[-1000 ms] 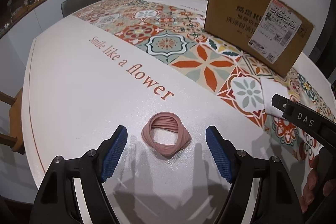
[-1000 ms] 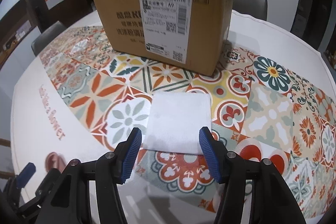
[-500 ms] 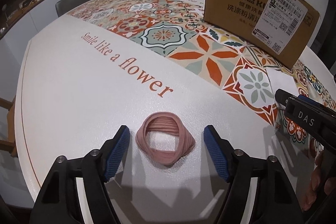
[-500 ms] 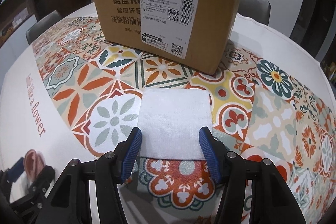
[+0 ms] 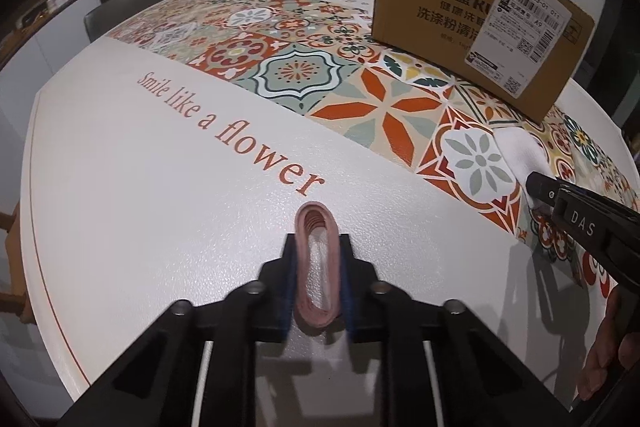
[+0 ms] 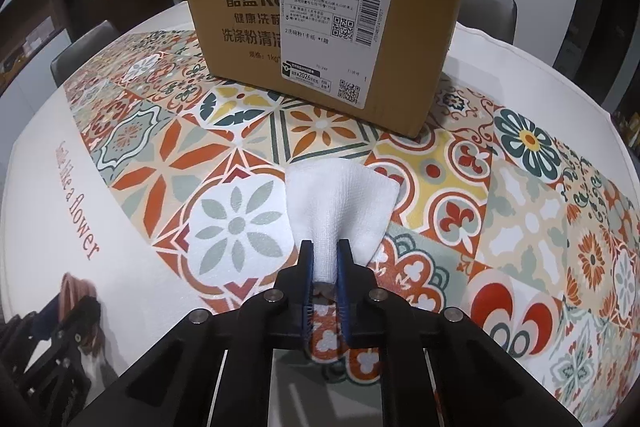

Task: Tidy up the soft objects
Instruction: 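Grasp the pink hair tie with the left gripper while the right grasps the white square cloth, then lift the hair tie and white cloth and carry both over the box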

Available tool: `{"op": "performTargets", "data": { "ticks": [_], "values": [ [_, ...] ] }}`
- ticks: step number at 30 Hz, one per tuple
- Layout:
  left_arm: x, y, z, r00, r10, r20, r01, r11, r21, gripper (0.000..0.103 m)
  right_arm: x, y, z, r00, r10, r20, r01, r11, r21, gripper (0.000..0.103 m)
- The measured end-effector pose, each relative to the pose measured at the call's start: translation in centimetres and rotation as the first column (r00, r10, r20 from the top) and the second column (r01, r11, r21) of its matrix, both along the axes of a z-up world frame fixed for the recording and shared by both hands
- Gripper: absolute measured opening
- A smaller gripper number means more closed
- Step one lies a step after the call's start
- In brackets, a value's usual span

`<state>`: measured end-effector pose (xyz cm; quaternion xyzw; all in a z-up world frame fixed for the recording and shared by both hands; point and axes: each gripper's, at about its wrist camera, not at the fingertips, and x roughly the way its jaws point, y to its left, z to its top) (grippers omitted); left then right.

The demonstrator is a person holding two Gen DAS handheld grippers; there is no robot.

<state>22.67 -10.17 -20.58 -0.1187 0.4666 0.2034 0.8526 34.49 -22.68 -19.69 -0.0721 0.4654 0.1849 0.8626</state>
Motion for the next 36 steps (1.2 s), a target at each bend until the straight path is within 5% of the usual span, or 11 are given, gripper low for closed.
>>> {"op": "performTargets", "data": {
  "ticks": [22,36],
  "values": [
    [-1.1,-0.4,7.7,0.963,-0.197,0.182,0.191,0.98,0.051,0.009,-5.3,-1.6,6.9,0.998,-0.055,0.034,0.049,0.987,0.155,0.011],
    [-0.4,0.0,12.7,0.897,-0.365,0.25,0.359,0.931,0.072,0.009,-8.0,-1.2,12.0,0.983,-0.138,0.117,0.117,0.978,0.171,0.011]
  ]
}}
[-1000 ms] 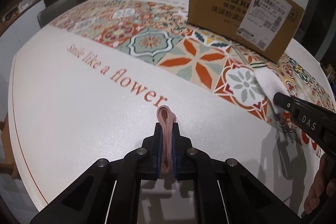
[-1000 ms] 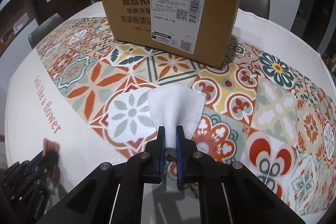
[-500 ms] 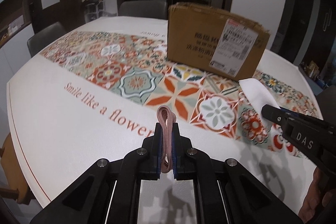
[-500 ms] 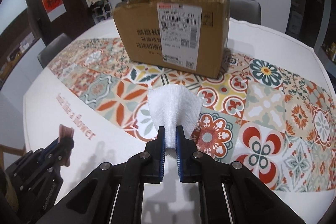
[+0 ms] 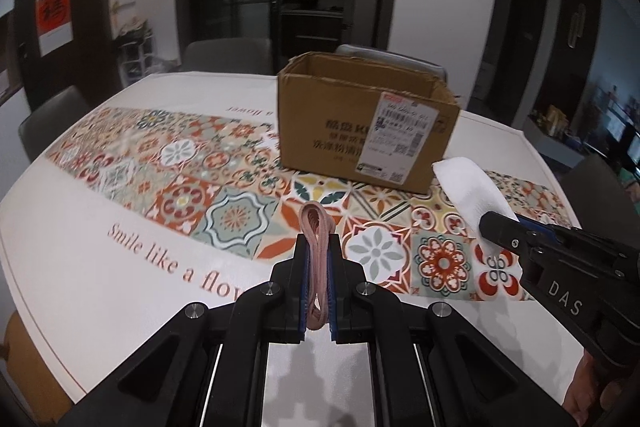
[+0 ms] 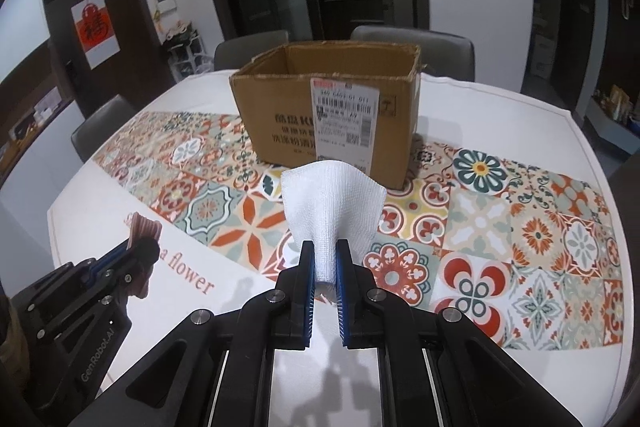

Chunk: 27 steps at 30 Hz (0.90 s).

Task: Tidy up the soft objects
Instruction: 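Lift the hair tie and white cloth and carry both over the box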

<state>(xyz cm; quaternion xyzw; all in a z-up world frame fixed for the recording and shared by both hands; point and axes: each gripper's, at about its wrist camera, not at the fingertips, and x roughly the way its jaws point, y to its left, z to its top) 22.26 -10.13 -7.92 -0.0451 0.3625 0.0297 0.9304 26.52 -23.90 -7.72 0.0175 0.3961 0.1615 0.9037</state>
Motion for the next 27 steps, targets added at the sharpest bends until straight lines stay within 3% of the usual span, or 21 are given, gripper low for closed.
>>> {"op": "performTargets", "data": {
  "ticks": [27],
  "values": [
    [5.2,3.4,5.6,0.964,-0.231,0.134,0.229,0.973,0.027,0.009,0.6,3.4,5.7,0.974,-0.197,0.115,0.194,0.98,0.04,0.011]
  ]
}}
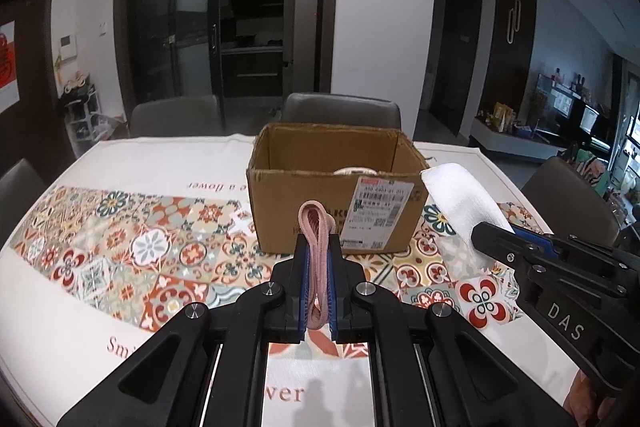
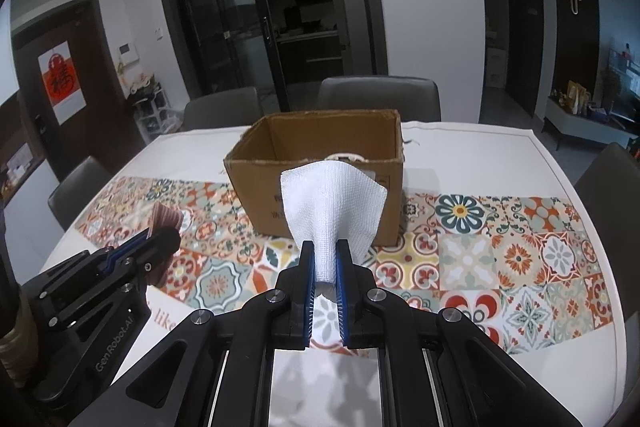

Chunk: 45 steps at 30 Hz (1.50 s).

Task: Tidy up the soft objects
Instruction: 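Lift the hair tie and white cloth and carry both over the box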

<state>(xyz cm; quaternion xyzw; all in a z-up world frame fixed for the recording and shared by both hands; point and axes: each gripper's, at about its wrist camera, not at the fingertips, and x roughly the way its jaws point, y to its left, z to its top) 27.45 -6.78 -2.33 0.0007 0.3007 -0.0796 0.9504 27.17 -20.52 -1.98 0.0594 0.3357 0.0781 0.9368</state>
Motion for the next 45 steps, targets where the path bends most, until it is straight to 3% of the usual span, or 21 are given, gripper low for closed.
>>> {"op": "performTargets", "data": {
  "ticks": [11,32,45],
  "values": [
    [2.3,1.1,2.0,0.996,-0.06,0.068,0.06,0.998,0.008,0.009,1.4,1.5,1.4,0.998,-0.041,0.048,0.042,0.999,-0.002,0.011],
    [8.7,1.1,4.8,0.974,-0.098,0.205,0.09,0.995,0.046,0.009,6.7,2.4,4.7,0.985,-0.077,0.154,0.084,0.996,-0.04,0.011],
    [13.6,0.0,3.3,0.978,-0.107,0.182,0.089,0.991,0.102,0.009,11.3,2.3,3.6,0.989,-0.076,0.127,0.083,0.995,-0.052,0.011]
  ]
}}
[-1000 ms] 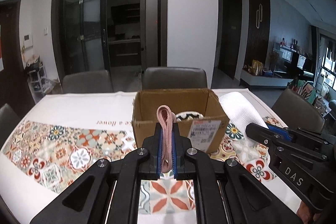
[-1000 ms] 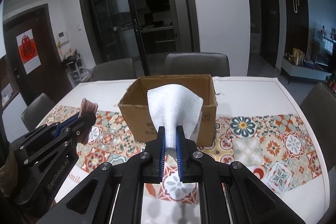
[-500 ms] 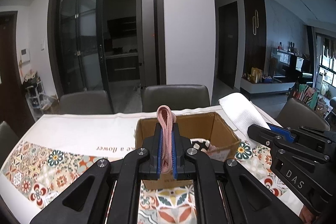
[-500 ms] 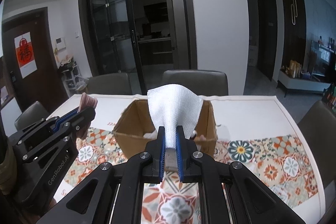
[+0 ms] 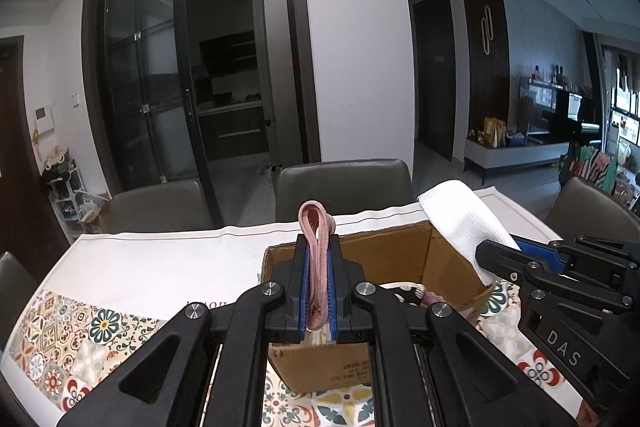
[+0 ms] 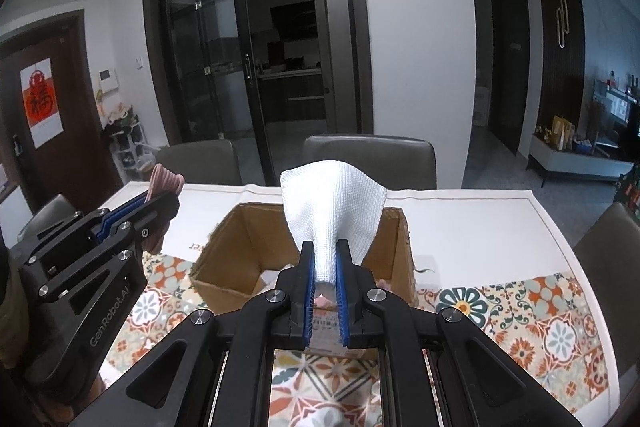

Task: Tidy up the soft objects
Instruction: 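Lift the hair tie and white cloth and carry both over the box, then lower both items into the box and open both grippers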

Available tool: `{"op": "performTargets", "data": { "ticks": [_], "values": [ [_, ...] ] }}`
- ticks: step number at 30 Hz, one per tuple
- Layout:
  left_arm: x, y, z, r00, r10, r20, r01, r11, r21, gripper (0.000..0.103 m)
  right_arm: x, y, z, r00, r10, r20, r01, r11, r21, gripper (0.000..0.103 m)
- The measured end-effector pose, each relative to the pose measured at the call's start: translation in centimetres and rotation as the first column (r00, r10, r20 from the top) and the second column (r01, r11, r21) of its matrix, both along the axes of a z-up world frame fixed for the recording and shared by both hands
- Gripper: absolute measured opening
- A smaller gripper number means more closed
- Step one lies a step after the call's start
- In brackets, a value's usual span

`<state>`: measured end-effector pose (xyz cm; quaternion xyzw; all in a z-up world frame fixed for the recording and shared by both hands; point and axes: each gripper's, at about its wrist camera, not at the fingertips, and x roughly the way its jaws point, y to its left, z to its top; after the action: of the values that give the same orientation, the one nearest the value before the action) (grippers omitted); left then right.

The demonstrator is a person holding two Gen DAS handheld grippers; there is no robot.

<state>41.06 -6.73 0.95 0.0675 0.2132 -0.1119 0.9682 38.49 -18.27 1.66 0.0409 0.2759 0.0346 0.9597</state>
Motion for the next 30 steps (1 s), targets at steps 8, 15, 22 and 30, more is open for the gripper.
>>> {"op": "performTargets", "data": {
  "ticks": [8,15,22,30],
  "values": [
    [3.4,-0.9,-2.2,0.999,0.021,-0.043,-0.019,0.999,0.046,0.009,3.0,0.1,-1.8,0.998,0.001,-0.056,-0.002,1.0,-0.013,0.011],
    [5.8,-1.7,-3.9,0.996,0.011,-0.083,-0.006,0.998,0.066,0.009,5.1,-0.1,-3.3,0.995,0.003,-0.096,-0.006,1.0,-0.028,0.011],
    [8.1,-1.8,-5.8,0.989,0.019,-0.148,-0.008,0.997,0.074,0.01,7.0,-0.5,-4.9,0.988,0.018,-0.151,-0.021,1.0,-0.02,0.011],
    [8.9,-1.7,-7.2,0.982,0.023,-0.187,-0.01,0.998,0.069,0.025,8.9,-0.4,-6.3,0.98,0.021,-0.198,-0.026,0.999,-0.028,0.013]
  ]
}}
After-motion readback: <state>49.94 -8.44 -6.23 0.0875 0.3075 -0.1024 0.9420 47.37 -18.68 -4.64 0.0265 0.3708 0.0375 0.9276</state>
